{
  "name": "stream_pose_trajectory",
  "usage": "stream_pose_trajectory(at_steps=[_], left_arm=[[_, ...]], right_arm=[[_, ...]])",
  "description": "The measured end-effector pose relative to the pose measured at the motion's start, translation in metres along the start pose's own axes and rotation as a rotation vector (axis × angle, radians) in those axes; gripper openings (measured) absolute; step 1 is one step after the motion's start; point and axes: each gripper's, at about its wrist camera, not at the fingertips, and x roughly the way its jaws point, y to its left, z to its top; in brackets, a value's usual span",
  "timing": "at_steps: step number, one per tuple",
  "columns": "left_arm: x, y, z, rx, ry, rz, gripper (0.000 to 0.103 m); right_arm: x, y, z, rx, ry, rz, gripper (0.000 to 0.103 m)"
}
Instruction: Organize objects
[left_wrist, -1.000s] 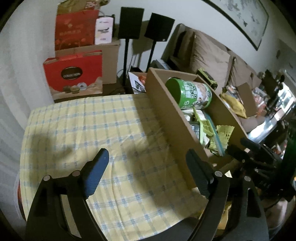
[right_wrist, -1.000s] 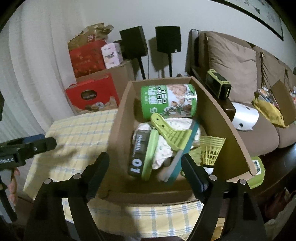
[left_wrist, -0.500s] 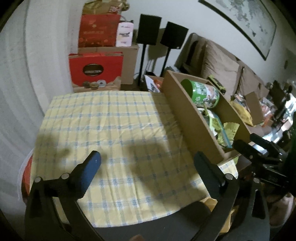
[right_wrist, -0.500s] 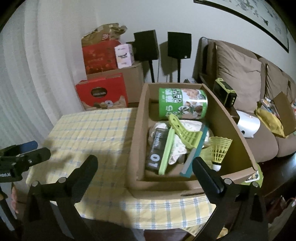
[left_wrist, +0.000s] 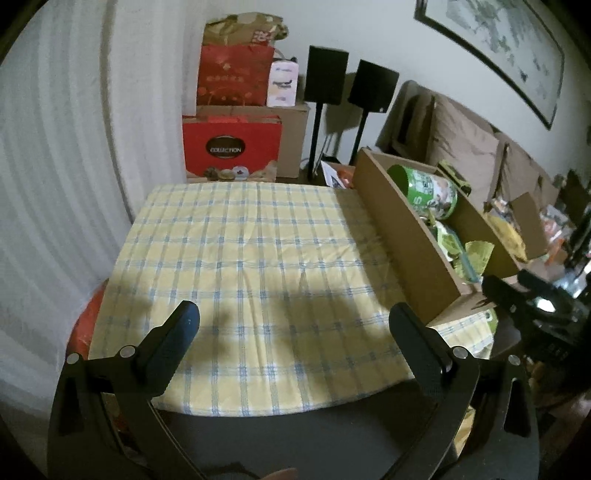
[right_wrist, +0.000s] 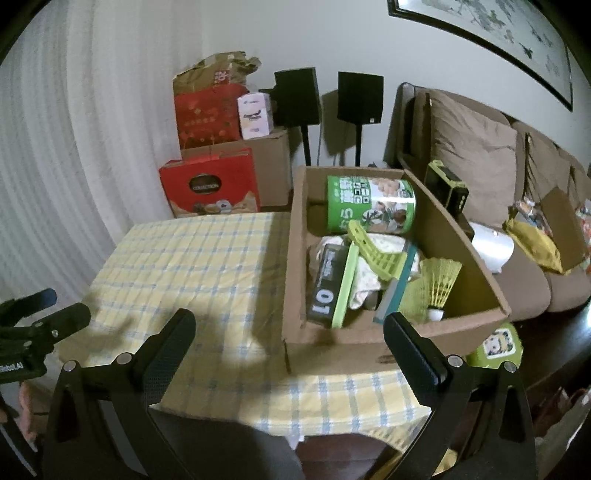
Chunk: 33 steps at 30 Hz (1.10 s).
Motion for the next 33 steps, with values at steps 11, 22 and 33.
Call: stream_pose_trajectory(at_steps=[11, 22, 33], left_arm=[[-0.012, 0.001, -0.012, -0.013, 0.006, 0.013, 0.103], [-0.018, -0.005, -0.023, -0.002, 0.016, 0.012, 0.103], [-0.018, -0.008, -0.025, 0.004, 0.012, 0.02, 0.103]], right_arm=[[-0.02, 0.007, -0.013, -0.013, -0.02, -0.016, 0.102], [-0.035, 0.01, -0.023, -0.026, -0.027, -0.038, 0.102], [-0.038, 0.006, -0.024, -0.016, -0.028, -0.039, 0.102]])
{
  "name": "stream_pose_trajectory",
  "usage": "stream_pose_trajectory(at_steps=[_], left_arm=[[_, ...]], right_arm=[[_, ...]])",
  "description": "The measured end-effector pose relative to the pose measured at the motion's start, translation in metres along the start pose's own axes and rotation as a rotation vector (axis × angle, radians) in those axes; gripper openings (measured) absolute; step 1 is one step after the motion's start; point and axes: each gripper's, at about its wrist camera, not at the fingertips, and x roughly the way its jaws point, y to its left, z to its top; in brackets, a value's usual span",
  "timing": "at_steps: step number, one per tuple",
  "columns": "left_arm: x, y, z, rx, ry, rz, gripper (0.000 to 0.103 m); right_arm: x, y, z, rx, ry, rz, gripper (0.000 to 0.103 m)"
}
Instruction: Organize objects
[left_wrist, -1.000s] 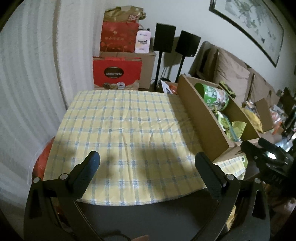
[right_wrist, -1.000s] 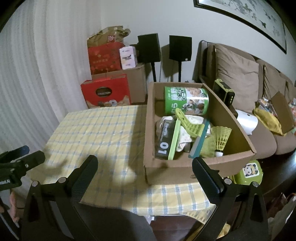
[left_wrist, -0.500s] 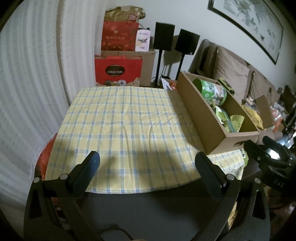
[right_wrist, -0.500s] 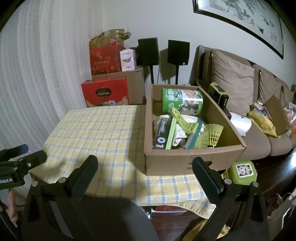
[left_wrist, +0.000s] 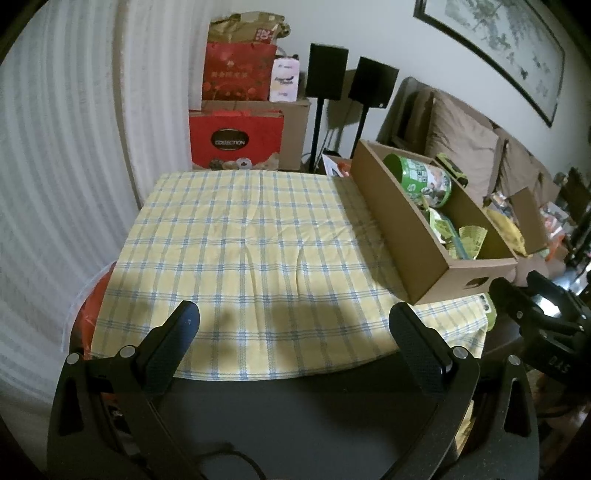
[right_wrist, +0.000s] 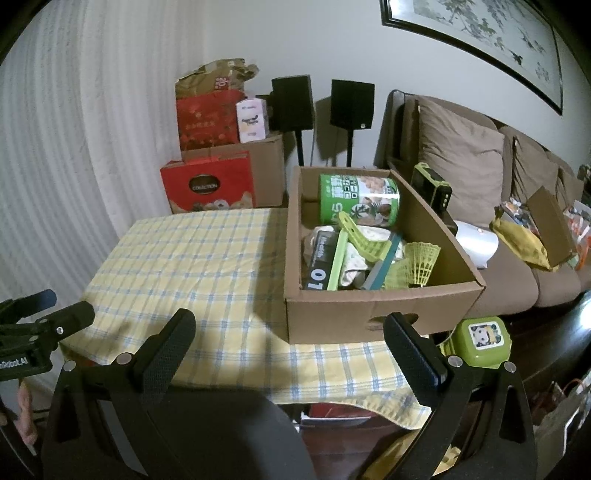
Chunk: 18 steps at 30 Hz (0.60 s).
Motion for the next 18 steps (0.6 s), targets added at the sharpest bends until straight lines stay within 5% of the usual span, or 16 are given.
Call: stream_pose_trajectory(at_steps=[18], left_arm=[[-0.0002, -0.0007, 0.0012, 0.006, -0.011, 0.034, 0.103]], right_arm=[[-0.0003, 0.0025, -0.0006, -0.007, 0.001, 0.0, 0.102]])
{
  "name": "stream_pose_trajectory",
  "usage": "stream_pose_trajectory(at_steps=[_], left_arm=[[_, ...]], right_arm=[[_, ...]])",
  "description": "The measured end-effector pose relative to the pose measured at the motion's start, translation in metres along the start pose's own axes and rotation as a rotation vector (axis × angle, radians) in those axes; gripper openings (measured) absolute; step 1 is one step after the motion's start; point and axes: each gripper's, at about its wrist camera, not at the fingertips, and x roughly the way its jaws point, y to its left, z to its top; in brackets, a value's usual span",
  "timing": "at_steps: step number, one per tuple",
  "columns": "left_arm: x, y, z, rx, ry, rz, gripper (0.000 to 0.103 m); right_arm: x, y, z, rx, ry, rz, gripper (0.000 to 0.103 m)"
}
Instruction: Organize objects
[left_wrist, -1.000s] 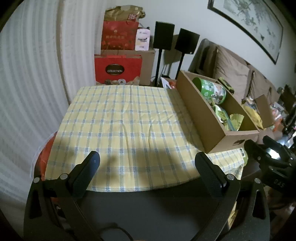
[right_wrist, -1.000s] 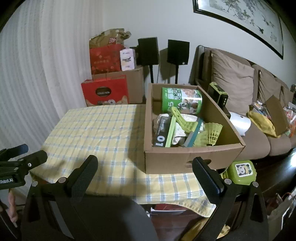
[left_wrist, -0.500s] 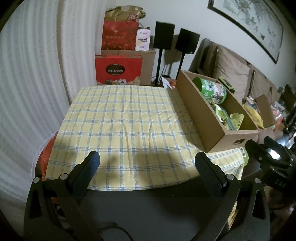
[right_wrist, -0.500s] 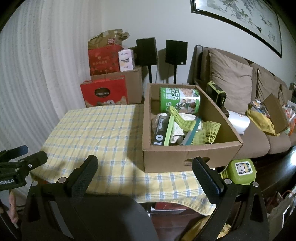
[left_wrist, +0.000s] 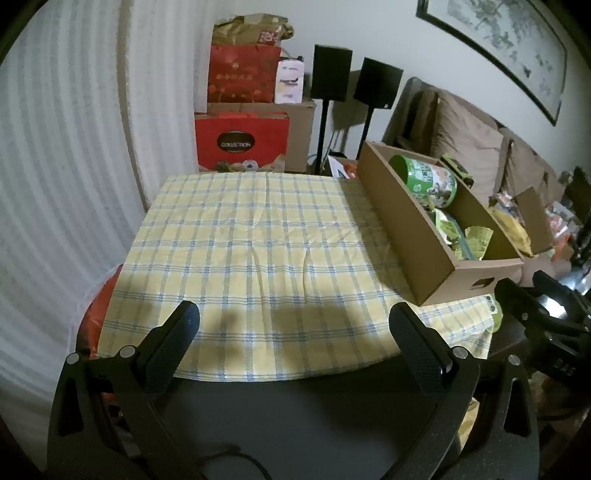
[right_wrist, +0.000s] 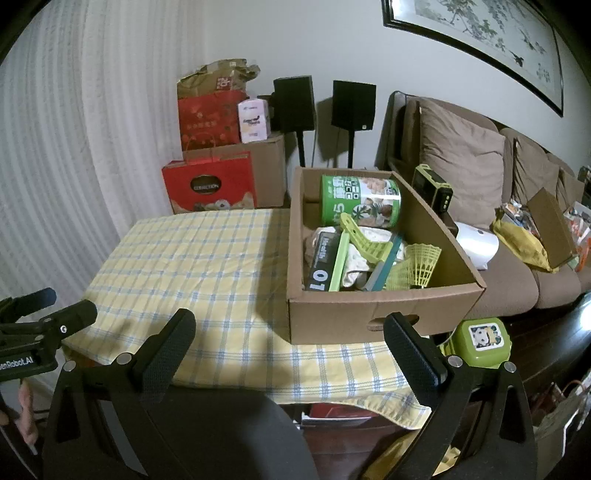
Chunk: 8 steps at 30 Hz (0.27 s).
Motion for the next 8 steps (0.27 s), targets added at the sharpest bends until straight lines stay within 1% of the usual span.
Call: stream_pose_trajectory(at_steps=[4, 8], left_arm=[[-0.0009, -0.0026, -0.0011, 0.015, -0.011, 0.031, 0.103], [0.0002, -0.0033, -0.0013, 0.02, -0.01, 0.038, 0.103]], right_arm=[[0.0004, 0.0007, 0.0008, 0.002, 0.004, 0.0, 0.102], [-0.0002, -0.0001, 0.0009, 0.003, 0.007, -0.001, 0.102]])
